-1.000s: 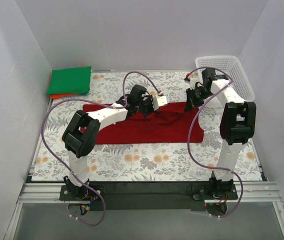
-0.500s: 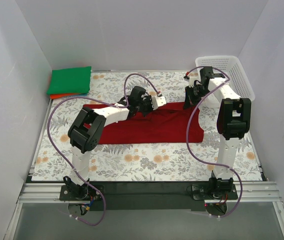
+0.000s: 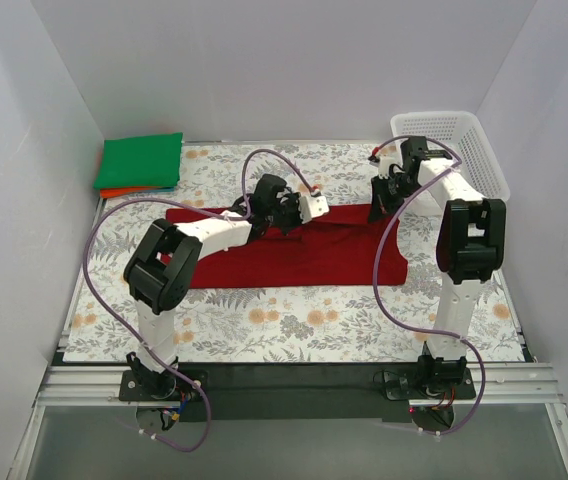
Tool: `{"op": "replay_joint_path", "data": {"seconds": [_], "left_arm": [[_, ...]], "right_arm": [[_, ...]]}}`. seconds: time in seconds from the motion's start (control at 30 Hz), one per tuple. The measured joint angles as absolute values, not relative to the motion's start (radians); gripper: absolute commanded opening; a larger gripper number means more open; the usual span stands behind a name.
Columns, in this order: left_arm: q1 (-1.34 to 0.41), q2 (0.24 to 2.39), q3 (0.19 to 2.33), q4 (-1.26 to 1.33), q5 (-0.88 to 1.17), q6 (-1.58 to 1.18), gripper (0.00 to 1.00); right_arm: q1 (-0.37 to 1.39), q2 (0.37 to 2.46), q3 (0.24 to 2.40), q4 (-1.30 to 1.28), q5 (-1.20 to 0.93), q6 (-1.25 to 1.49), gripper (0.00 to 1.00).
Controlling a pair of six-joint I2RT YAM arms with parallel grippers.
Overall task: Fold and stack the t-shirts
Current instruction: Fold the tshirt
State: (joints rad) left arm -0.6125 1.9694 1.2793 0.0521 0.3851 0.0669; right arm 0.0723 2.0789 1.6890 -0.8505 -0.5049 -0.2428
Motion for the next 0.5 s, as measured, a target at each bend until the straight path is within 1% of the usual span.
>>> {"op": "replay_joint_path", "data": {"seconds": [0.17, 0.4, 0.5], "left_arm": [[-0.624, 1.929, 1.233, 0.036, 0.414, 0.068, 0.0], [-0.661, 1.926, 1.201, -0.041, 0.435, 0.07, 0.0], [-0.674, 1.929, 1.198, -0.06, 0.429, 0.068, 0.0]], "right_arm": [[0.072, 2.033, 1.622, -0.846, -0.505, -0.259, 0.01], [0.072, 2.011, 1.545, -0.844, -0.496, -0.284, 0.01], [0.073, 2.011, 1.537, -0.845, -0.483, -0.294, 0.07]]}}
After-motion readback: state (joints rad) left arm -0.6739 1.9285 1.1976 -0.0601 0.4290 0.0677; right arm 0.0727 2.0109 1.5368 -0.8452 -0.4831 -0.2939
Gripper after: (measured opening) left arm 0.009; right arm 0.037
